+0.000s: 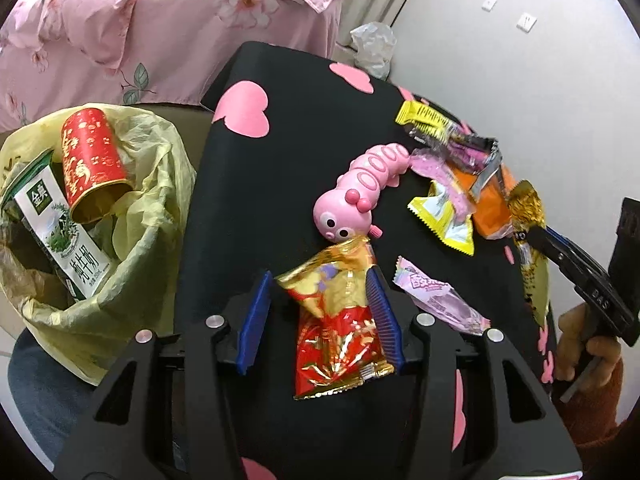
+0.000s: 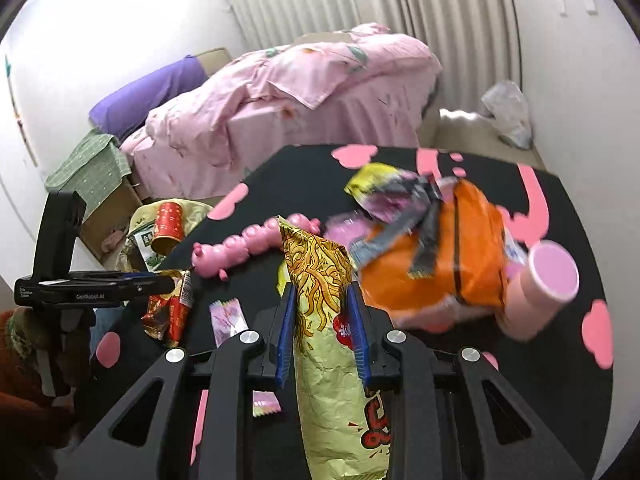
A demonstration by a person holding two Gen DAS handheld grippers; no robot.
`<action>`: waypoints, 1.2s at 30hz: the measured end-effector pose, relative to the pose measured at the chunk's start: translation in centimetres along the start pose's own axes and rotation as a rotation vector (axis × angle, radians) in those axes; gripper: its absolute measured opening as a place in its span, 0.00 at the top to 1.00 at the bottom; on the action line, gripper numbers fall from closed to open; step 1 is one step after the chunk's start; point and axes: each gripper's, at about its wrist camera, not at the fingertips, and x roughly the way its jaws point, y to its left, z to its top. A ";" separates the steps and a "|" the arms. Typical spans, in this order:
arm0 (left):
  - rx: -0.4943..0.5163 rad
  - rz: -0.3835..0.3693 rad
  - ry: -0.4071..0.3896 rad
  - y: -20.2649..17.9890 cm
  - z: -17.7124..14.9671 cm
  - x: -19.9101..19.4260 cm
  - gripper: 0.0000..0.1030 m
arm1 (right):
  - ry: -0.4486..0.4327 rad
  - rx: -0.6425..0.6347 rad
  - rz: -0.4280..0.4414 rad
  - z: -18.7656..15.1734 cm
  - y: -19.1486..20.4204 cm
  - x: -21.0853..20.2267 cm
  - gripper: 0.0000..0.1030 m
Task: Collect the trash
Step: 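Grasp the yellow snack bag with the right gripper while the left gripper holds the wrapper, then carry wrapper and snack bag into the yellow trash bag and release both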
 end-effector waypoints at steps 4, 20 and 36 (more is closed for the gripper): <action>0.016 0.036 0.037 -0.6 0.3 1.3 0.55 | 0.006 -0.015 -0.025 -0.9 -0.2 0.2 0.75; 0.038 -0.029 -0.056 -0.9 -0.2 -2.0 0.82 | 0.000 -0.067 -0.041 -1.4 0.4 0.0 0.75; 0.015 -0.065 -0.039 -0.3 -1.2 -2.0 0.82 | 0.237 -0.269 -0.147 -1.8 2.6 3.2 0.55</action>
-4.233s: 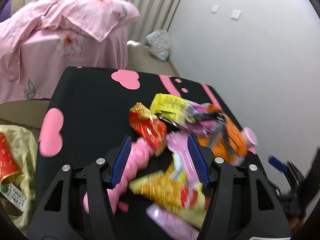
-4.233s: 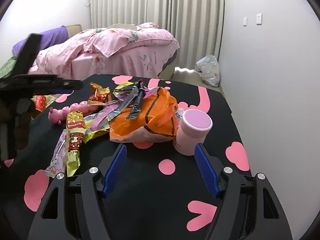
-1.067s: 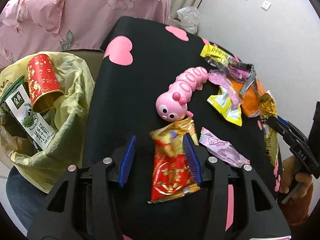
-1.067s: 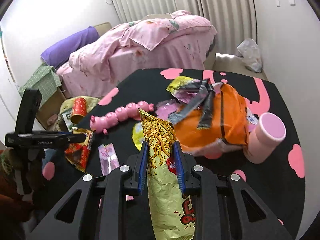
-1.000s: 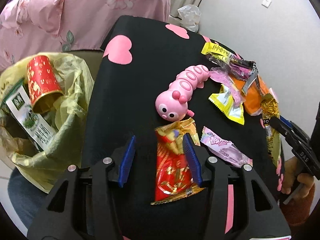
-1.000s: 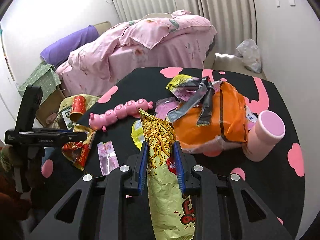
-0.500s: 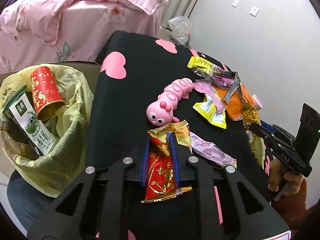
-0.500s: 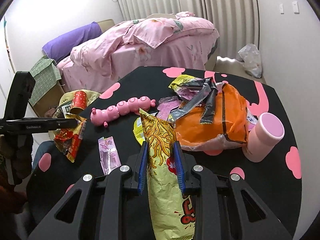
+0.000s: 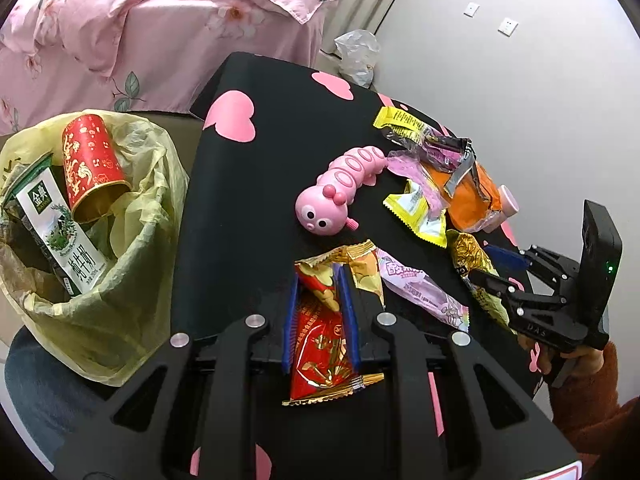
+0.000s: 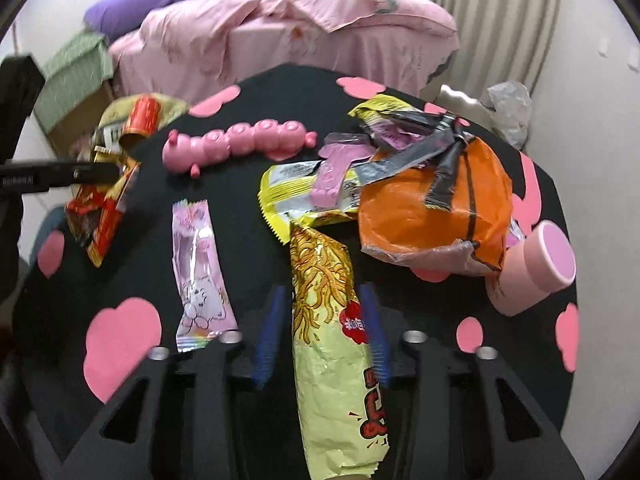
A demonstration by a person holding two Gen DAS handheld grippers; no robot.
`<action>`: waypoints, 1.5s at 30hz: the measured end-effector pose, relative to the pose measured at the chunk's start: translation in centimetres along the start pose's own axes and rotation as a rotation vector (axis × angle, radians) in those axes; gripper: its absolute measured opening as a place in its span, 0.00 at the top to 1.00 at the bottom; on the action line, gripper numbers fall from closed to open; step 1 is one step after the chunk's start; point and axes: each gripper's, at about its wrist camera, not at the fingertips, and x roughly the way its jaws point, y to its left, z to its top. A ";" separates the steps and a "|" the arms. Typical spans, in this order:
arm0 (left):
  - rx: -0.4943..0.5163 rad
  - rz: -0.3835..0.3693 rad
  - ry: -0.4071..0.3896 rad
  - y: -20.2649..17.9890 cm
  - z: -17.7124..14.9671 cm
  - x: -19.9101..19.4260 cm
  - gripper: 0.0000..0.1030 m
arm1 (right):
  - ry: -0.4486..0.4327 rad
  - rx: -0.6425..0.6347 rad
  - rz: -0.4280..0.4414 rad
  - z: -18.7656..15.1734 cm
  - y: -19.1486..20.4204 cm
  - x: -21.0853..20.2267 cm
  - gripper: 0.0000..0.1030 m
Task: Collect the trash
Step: 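Carry wrapper and snack bag into the yellow trash bag and release both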
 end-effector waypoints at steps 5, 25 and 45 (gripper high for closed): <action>-0.003 -0.007 0.011 0.1 -0.2 0.4 0.82 | 0.041 -0.020 -0.007 2.0 0.1 0.6 0.55; -0.062 -0.023 -0.118 2.2 0.1 -3.6 0.82 | -0.192 -0.004 0.055 6.0 -0.1 -5.0 0.76; -0.153 0.268 -0.481 10.8 4.4 -15.3 0.82 | -0.552 -0.095 0.225 15.7 8.2 -8.9 0.76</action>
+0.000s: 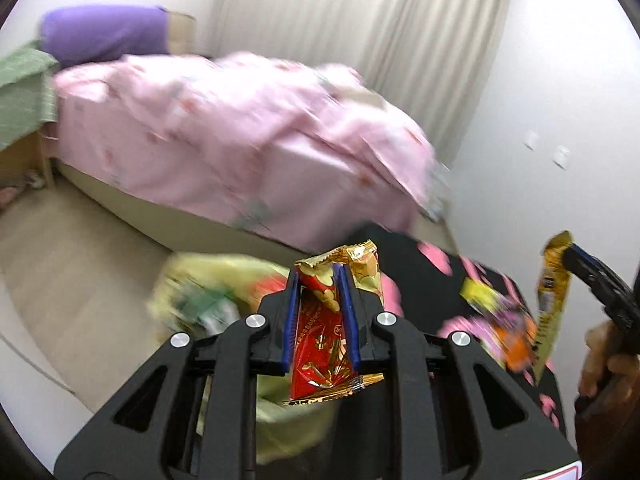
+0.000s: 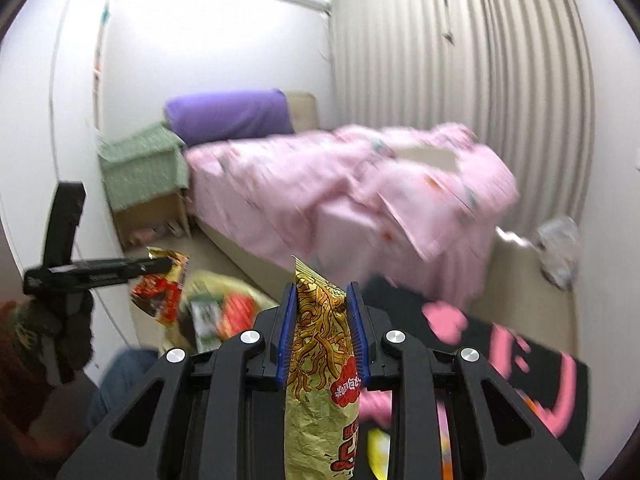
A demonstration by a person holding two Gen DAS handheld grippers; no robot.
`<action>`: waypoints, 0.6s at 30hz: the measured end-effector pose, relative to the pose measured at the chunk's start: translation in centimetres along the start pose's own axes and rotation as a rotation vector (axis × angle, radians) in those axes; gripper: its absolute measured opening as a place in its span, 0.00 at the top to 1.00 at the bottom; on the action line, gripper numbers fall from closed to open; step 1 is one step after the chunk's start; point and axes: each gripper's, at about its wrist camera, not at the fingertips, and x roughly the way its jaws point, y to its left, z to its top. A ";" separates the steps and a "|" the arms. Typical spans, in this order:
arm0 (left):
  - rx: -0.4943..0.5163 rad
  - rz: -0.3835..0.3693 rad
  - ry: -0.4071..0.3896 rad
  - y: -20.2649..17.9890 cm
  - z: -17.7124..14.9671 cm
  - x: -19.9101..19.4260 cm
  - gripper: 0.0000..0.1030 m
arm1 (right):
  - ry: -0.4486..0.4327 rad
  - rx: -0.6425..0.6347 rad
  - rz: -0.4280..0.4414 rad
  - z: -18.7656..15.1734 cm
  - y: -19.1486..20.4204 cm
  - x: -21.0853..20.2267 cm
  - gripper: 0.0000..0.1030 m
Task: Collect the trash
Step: 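Carry wrapper and snack bag into the yellow trash bag and release both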
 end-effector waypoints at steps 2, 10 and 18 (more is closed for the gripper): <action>-0.027 0.036 -0.031 2.1 0.5 0.2 0.82 | -0.021 -0.013 0.041 0.9 1.3 2.2 0.76; -0.091 0.104 -0.007 8.3 -0.5 5.7 0.82 | 0.018 0.058 0.186 2.4 5.9 14.8 0.76; -0.071 0.115 0.144 10.2 -4.1 11.1 0.82 | 0.188 0.196 0.235 -0.1 7.1 26.8 0.76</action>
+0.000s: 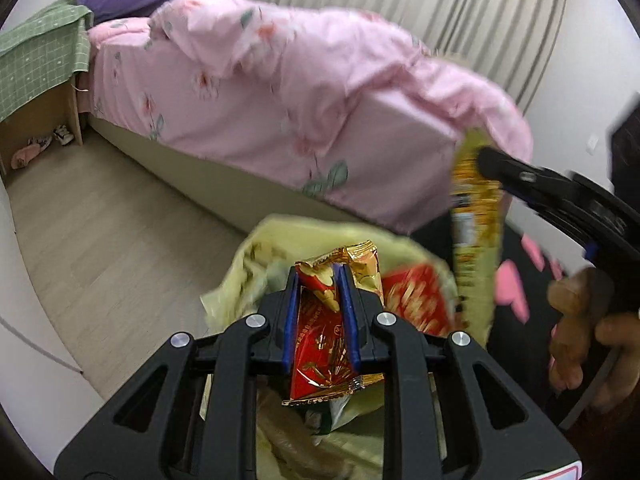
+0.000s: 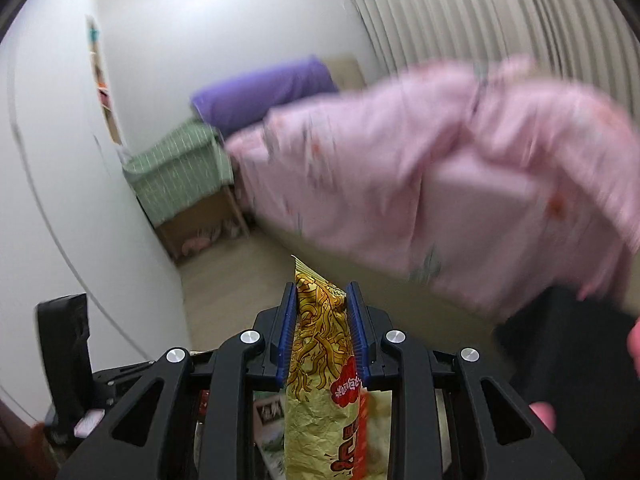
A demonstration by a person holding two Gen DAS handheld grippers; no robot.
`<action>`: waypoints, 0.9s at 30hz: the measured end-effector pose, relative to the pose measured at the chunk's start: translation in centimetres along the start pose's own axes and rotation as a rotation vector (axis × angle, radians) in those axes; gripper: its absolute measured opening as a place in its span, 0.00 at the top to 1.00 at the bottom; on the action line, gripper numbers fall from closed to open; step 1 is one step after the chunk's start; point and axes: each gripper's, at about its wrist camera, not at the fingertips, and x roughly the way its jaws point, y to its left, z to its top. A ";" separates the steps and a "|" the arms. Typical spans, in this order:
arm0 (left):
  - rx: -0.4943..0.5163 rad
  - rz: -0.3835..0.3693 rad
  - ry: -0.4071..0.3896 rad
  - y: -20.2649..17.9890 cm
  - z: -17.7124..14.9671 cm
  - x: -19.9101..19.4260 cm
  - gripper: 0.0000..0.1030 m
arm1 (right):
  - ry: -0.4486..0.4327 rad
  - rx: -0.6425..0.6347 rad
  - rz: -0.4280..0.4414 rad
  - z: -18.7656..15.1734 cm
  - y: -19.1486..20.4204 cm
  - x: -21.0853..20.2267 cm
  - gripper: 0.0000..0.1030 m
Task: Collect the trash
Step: 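Carry wrapper and snack bag into the yellow trash bag and release both, then move both open grippers back over the table toward the orange bag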
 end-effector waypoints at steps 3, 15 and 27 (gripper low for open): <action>0.032 -0.004 0.054 -0.2 -1.6 1.2 0.82 | 0.126 0.029 -0.001 -2.1 -0.8 2.7 0.76; -0.028 -0.085 0.114 0.4 -4.0 0.7 0.82 | 0.264 0.064 0.044 -5.3 -1.7 3.6 0.76; -0.165 -0.103 0.066 2.3 -2.4 -2.5 0.52 | 0.204 0.084 0.109 -4.3 -0.7 1.9 0.52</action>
